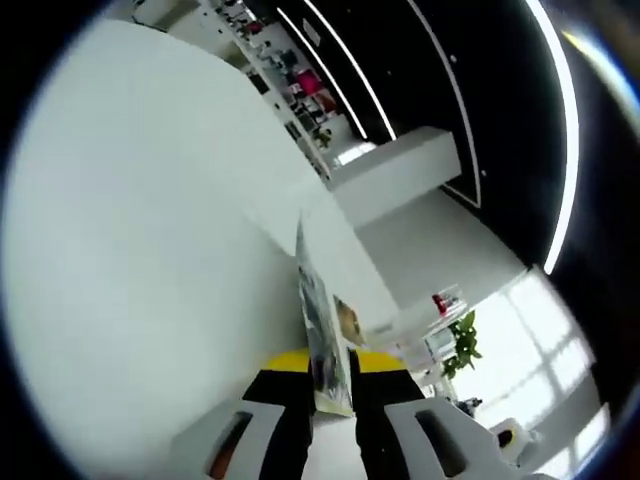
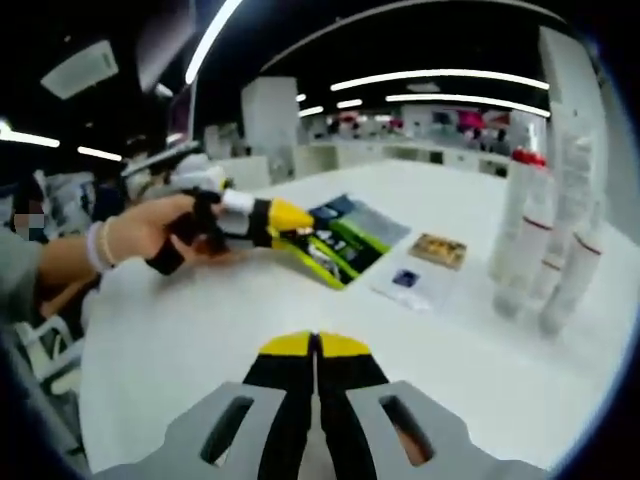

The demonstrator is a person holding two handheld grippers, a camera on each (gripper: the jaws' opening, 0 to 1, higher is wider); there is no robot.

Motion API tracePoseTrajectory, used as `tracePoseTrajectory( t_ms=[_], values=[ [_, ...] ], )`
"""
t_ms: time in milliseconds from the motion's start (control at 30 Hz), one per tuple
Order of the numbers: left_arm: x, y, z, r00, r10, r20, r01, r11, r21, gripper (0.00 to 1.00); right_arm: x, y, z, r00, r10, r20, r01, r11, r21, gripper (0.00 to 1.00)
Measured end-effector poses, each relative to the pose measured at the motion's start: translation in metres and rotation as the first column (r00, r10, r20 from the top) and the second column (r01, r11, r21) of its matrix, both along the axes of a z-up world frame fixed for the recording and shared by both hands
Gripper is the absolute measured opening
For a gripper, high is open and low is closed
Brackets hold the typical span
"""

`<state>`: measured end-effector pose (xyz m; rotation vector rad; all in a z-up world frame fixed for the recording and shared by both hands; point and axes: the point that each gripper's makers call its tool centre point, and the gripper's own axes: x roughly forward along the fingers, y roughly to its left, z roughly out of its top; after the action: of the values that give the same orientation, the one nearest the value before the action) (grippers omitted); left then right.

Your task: Arrange the skincare products in the storage area until every visible bottle or jar stands upright without overlapping.

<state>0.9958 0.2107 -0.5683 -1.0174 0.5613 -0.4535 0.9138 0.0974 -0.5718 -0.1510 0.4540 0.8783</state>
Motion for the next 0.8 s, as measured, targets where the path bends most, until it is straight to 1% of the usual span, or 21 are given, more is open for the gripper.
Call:
tracePoseTrajectory(
  t_ms=[100, 200, 267, 367, 467, 500, 600, 700, 800],
  values=[
    [0.003, 0.0013, -0.0005, 1.0, -0.002, 0.004, 0.002, 1.0, 0.011, 0.19, 0.0006, 0.0, -0.0002, 1.0, 0.0, -0.001, 0.0, 1.0, 0.001, 0.0],
    [0.0046, 0.0021, -0.003, 1.0, 0.001, -0.003, -0.001, 1.0, 0.012, 0.23, 0.0019, 0.0, 0.0025, 1.0, -0.002, 0.013, 0.002, 1.0, 0.006, 0.0],
    [0.0051, 0.0018, -0.0019, 1.0, 0.0, 0.005, 0.0, 1.0, 0.015, 0.24, 0.003, -0.0001, 0.0042, 1.0, -0.005, 0.02, 0.005, 1.0, 0.01, 0.0],
    [0.0085, 0.0047, -0.0013, 1.0, 0.003, 0.028, -0.005, 0.998, 0.064, 0.27, 0.0046, -0.0009, 0.0047, 1.0, -0.009, 0.024, 0.008, 1.0, 0.012, 0.0],
    [0.0079, 0.0039, 0.0007, 0.999, 0.0, 0.038, -0.004, 0.996, 0.084, 0.33, 0.0047, -0.0007, 0.0045, 1.0, -0.008, 0.025, 0.007, 1.0, 0.012, 0.0],
    [0.0081, 0.0041, 0.0024, 0.999, -0.001, 0.052, -0.004, 0.995, 0.098, 0.37, 0.005, -0.0007, 0.0043, 1.0, -0.007, 0.029, 0.007, 1.0, 0.008, 0.0],
    [0.0064, 0.0042, 0.0044, 0.999, 0.003, 0.053, -0.01, 0.992, 0.129, 0.42, 0.0057, -0.0008, 0.0047, 0.999, -0.01, 0.046, 0.01, 1.0, 0.001, 0.0],
    [0.0055, 0.0029, 0.0066, 0.998, -0.002, 0.07, -0.008, 0.988, 0.155, 0.47, 0.0053, -0.0005, 0.004, 0.999, -0.008, 0.043, 0.008, 1.0, 0.0, 0.0],
    [0.0064, 0.0041, 0.0069, 0.998, 0.003, 0.07, -0.016, 0.984, 0.178, 0.51, 0.0048, -0.0004, 0.003, 0.999, -0.005, 0.041, 0.005, 1.0, -0.003, 0.0]
  ],
)
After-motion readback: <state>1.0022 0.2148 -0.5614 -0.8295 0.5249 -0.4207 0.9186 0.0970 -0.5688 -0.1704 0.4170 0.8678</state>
